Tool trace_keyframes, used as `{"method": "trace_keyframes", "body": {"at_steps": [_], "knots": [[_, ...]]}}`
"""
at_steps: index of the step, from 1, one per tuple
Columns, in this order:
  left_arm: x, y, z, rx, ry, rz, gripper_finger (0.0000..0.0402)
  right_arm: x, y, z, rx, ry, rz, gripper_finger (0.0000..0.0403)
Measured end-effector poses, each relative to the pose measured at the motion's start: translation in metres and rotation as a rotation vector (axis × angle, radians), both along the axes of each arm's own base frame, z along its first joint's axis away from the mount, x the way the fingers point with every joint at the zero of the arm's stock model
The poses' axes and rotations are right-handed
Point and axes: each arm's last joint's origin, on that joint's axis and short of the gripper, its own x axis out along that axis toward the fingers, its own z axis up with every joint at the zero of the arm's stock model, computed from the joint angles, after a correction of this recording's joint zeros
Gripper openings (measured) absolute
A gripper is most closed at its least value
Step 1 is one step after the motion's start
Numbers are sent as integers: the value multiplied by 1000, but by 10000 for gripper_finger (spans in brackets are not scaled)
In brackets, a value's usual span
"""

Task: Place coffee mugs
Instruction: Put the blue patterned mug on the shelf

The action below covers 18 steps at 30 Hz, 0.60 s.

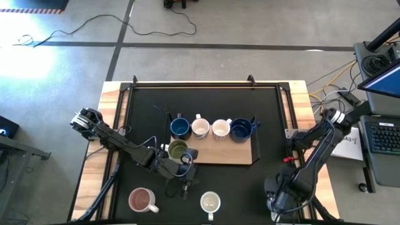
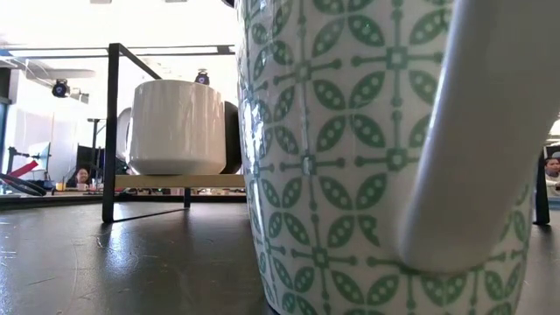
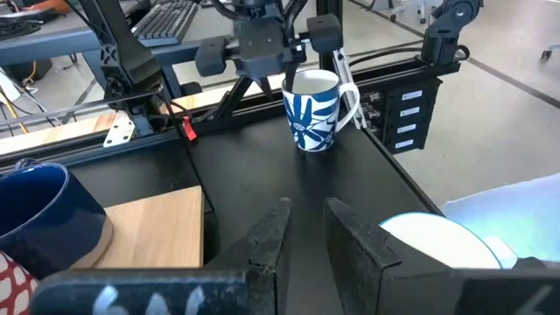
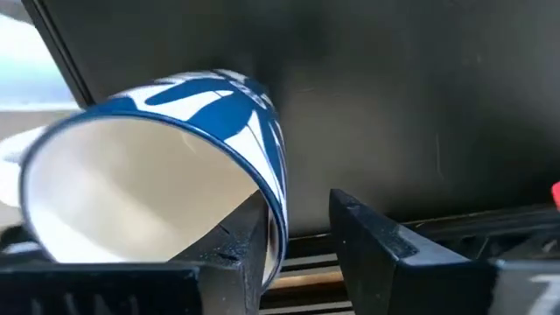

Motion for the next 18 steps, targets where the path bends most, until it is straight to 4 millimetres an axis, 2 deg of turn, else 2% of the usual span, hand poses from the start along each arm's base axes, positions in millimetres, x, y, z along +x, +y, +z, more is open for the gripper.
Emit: {"method": "trace_keyframes", "body": {"at_steps": [11,18], "knots": [[0,0,0,0,1,0,53,2,2,-5,3,-14,134,21],[0,0,0,1,2,-1,53,3,4,-3,25,-43,247,17]]}}
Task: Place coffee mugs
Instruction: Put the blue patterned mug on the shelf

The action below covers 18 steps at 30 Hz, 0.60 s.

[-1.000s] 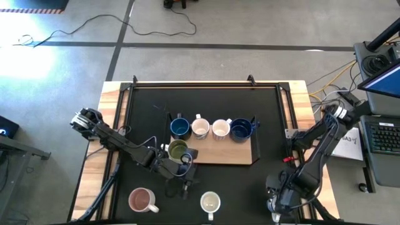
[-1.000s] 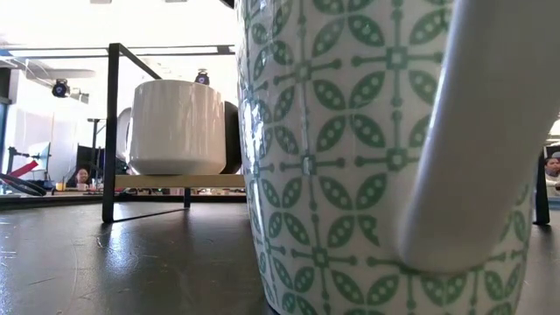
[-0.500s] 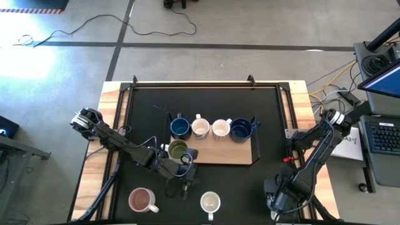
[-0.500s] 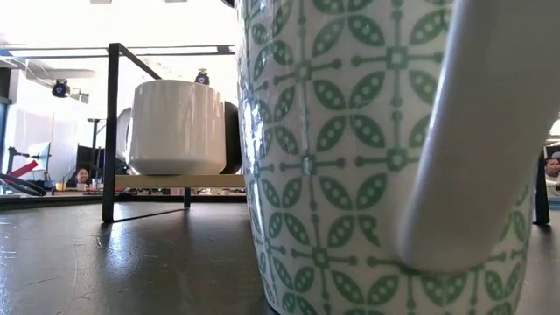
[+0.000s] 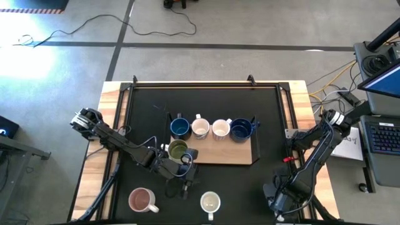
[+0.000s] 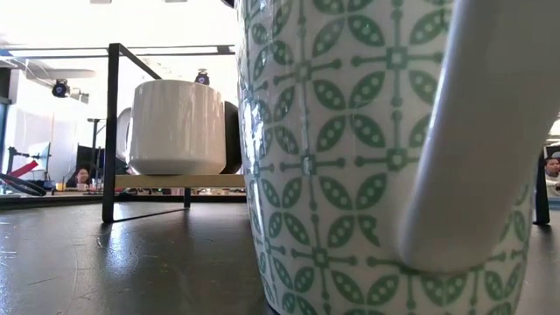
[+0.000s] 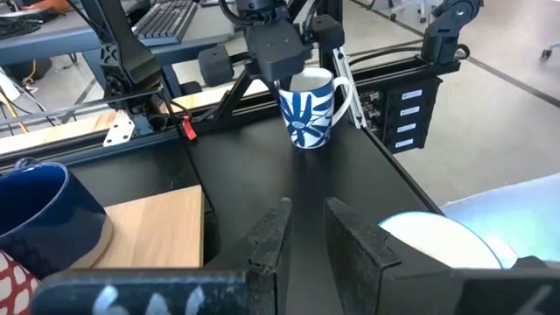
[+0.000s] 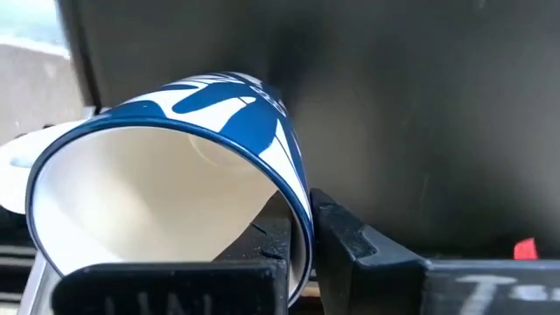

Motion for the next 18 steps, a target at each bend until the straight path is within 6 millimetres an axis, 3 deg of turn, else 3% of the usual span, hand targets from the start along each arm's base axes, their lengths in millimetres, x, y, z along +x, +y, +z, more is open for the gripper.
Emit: {"method": "trace_keyframes", "body": {"at_steps": [8,18], "knots": [[-1,-2,-1,6,10,-7,53,13,1,16,68,-88,204,15],[-2,-3,-2,17,19,-33,53,48,-11,48,-11,-363,391,14]]}}
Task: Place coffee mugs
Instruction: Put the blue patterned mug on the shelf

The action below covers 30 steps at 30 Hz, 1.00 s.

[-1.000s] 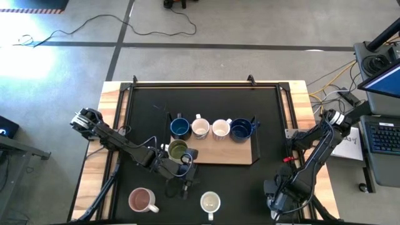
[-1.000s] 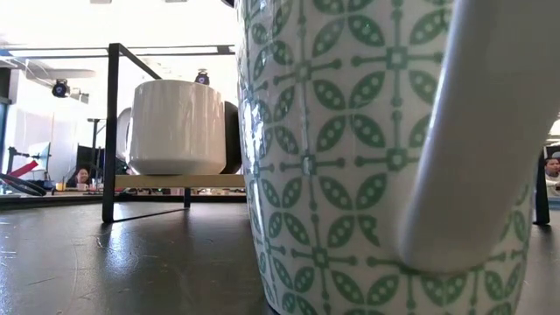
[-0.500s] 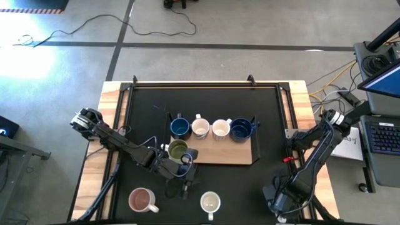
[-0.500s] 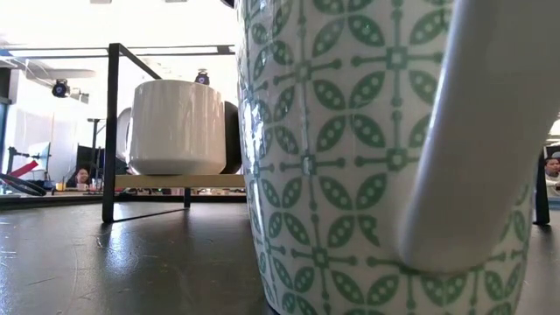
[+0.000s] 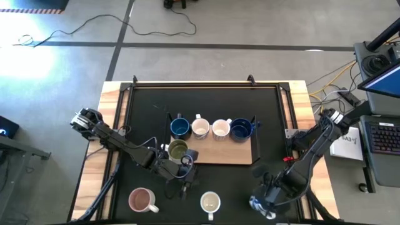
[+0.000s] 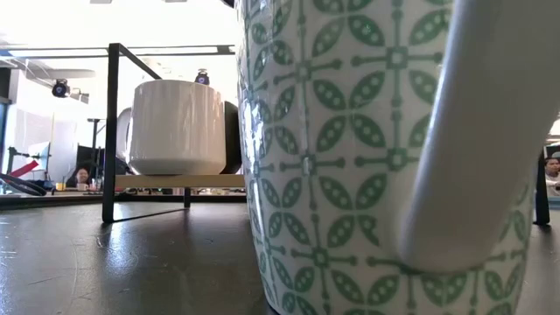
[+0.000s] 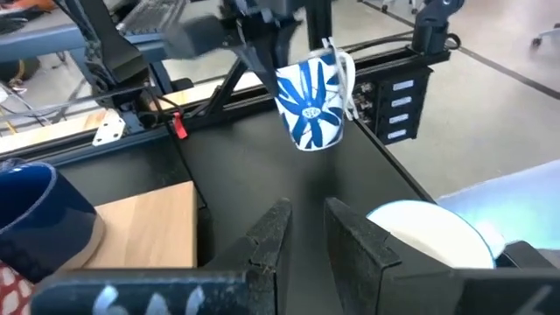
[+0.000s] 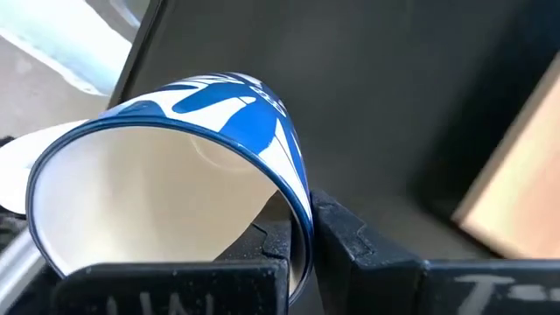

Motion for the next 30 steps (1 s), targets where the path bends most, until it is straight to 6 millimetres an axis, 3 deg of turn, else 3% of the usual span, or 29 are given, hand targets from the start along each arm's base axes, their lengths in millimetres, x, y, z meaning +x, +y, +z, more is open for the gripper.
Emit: {"method": "trace_keyframes", "body": {"at_steps": [14,30], "knots": [[-3,-2,1,-10,15,-51,53,49,-52,20,-70,-109,213,13],[-14,2,13,62,24,-117,53,71,-97,22,-224,-137,279,13]]}}
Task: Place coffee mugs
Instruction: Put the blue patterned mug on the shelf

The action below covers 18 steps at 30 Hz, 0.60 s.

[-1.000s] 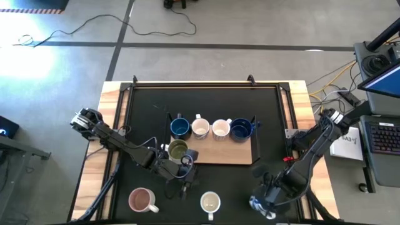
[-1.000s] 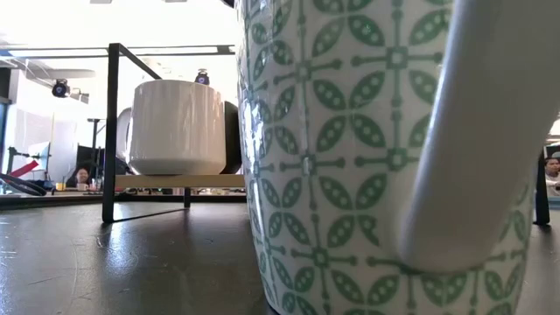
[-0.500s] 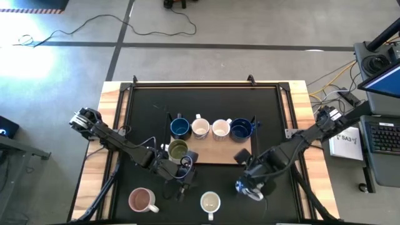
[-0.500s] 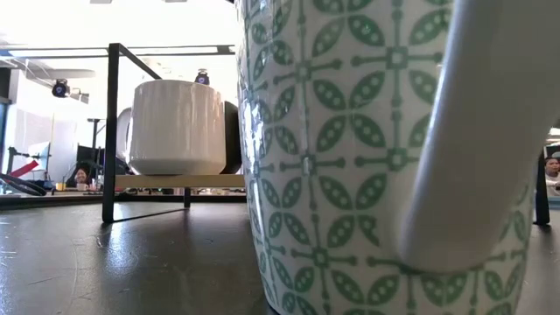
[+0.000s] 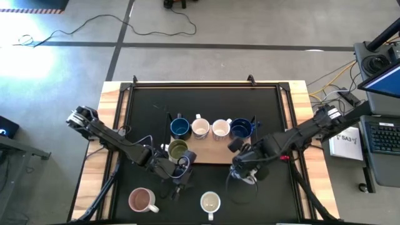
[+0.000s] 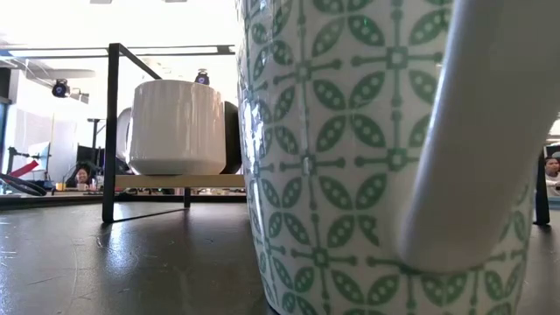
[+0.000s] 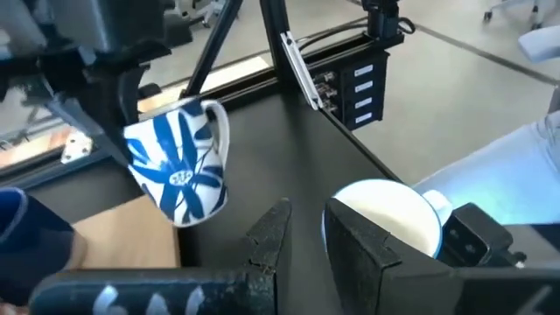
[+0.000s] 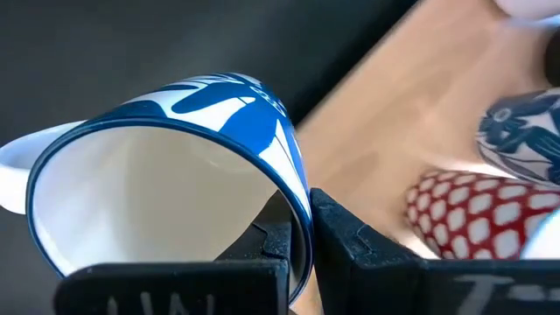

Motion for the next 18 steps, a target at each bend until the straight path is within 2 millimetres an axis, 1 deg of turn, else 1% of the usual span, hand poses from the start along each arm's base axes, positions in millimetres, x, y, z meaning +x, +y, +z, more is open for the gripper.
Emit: {"method": "trace_keyframes", "body": {"at_steps": [13,18], "knots": [[0,13,-1,33,53,38,53,14,-38,0,-86,-2,128,13],[2,19,-2,38,65,55,53,17,-49,1,-107,-2,162,13]]}}
